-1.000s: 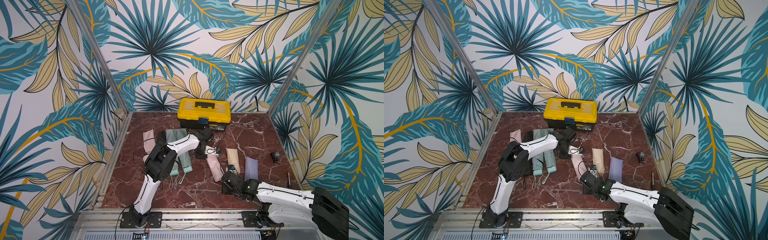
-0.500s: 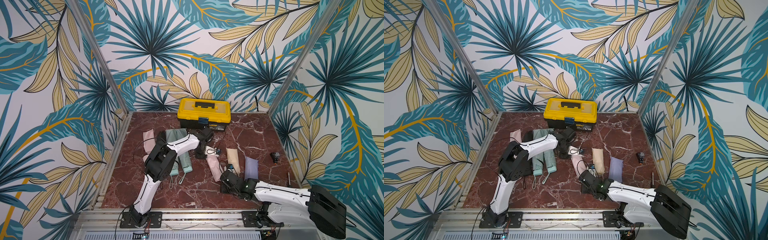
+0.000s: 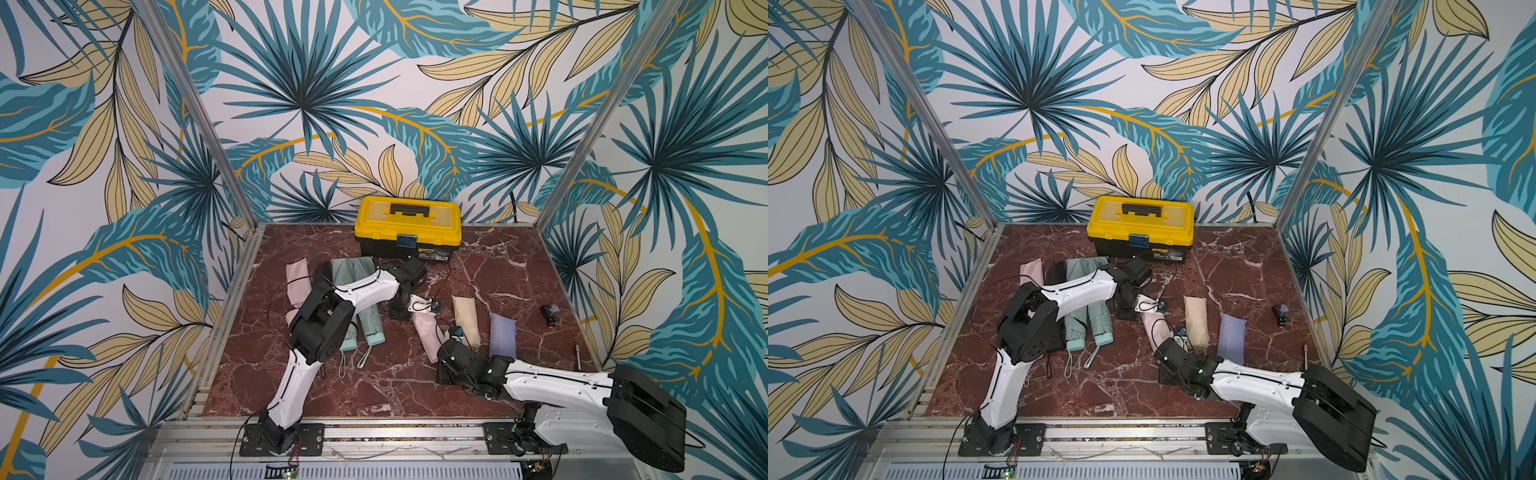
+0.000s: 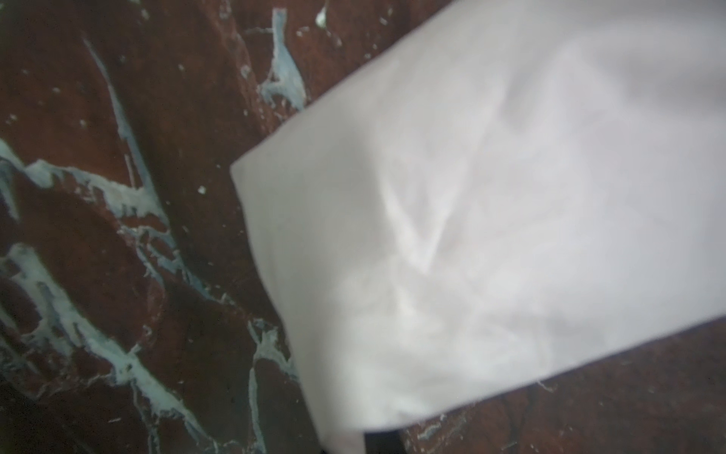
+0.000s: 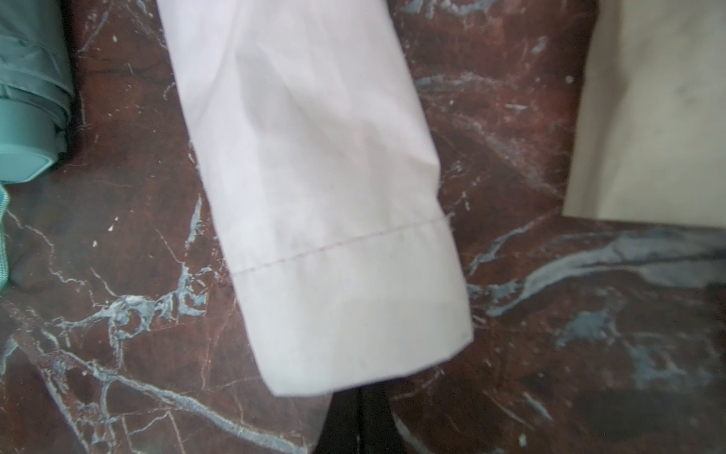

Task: Take umbrellas out of sleeves
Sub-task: Take out the umbrella from the umbrella sleeve.

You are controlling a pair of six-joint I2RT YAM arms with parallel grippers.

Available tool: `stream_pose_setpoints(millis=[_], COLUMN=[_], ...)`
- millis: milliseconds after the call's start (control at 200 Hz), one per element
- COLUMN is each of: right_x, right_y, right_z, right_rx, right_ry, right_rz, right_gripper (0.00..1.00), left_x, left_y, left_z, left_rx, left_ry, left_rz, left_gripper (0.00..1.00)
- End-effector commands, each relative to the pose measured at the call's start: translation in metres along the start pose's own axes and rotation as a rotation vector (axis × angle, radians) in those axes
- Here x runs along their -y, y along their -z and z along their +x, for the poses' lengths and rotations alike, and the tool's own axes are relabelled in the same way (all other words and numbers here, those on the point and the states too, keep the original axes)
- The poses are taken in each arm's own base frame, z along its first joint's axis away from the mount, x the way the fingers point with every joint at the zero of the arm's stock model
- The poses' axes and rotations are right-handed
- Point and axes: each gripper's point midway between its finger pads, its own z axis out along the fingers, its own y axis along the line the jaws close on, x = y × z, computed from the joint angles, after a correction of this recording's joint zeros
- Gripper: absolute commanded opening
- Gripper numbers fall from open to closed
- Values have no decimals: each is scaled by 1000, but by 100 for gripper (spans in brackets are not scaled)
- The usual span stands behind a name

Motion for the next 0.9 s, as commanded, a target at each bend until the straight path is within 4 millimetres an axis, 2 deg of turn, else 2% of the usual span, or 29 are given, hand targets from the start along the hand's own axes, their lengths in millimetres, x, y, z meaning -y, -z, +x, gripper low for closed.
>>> stream_pose_setpoints(millis=[0, 295, 896], right_x=[36, 38, 47], right_y=[-5, -4, 2], right_z=[39, 41, 47], right_rx=[-145, -148, -149], right_ry=[36, 29, 15], right_rz=[117, 120, 122], right_gripper=[0, 0, 0], left_x=[-13, -39, -49], left_y=[14, 26, 35], left_z=[0, 14, 23], left_rx=[-5, -37, -46], left_ry=[20, 126, 195], left_rz=[-47, -122, -159], left_gripper=[0, 0, 0])
